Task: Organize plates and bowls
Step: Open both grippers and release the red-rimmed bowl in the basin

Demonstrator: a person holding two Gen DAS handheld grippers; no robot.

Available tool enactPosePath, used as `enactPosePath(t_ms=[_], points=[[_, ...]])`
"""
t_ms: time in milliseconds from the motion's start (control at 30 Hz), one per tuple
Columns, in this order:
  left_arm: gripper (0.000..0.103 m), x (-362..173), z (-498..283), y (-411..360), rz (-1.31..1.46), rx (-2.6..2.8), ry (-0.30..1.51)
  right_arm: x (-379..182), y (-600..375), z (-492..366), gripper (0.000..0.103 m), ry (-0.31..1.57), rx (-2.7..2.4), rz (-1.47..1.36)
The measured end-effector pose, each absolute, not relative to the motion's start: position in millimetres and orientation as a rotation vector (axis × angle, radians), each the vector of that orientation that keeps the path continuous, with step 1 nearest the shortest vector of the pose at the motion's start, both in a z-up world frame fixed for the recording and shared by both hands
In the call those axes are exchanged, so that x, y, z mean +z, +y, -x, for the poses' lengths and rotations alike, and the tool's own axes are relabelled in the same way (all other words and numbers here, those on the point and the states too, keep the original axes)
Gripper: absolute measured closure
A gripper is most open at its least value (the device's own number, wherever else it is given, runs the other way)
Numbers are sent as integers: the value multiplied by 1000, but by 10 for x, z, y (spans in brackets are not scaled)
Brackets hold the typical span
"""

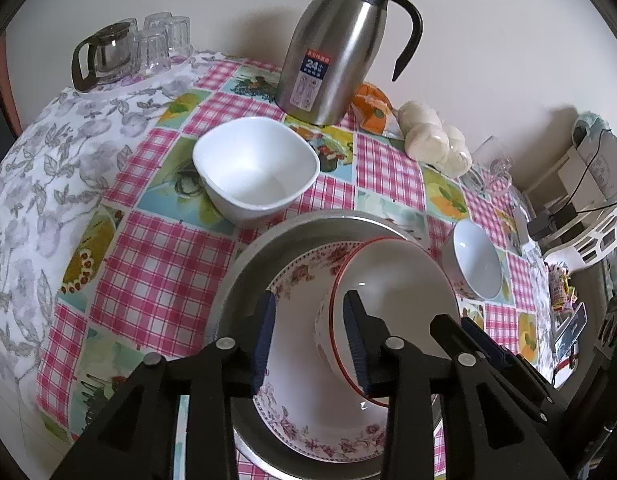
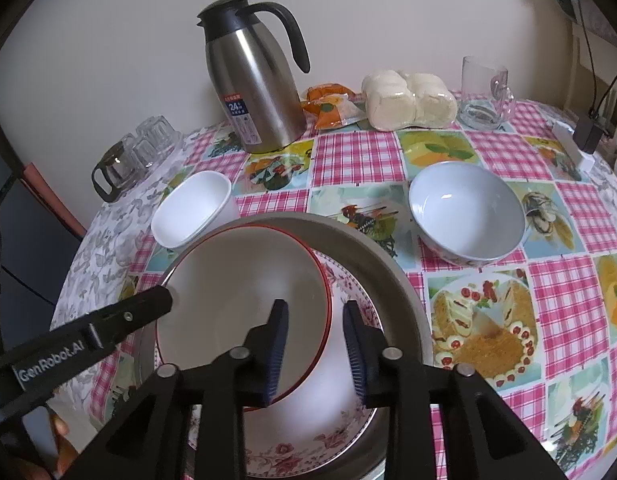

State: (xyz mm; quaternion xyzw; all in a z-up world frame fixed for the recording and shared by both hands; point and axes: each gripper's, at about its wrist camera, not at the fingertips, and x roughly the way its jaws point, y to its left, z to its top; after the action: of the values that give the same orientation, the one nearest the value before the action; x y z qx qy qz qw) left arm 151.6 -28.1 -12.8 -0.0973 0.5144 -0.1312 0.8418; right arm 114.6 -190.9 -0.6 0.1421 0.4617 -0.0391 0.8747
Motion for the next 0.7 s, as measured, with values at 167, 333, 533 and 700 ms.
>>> enactPosePath(t_ms=[167, 333, 533, 700], points=[[44, -80, -1519, -201, 210, -236, 1068, 30, -1885, -1136, 46, 955, -91, -274], [40, -118, -1561, -64, 203, -156, 1076, 46, -1834, -1140, 31, 949, -90, -244], [28, -134, -1625, 136, 214, -94, 1062, 42, -1785, -1155, 22, 948, -83, -226], [22, -132, -1690, 259, 228, -68, 1044, 43, -1753, -1166, 10, 941, -86, -216]])
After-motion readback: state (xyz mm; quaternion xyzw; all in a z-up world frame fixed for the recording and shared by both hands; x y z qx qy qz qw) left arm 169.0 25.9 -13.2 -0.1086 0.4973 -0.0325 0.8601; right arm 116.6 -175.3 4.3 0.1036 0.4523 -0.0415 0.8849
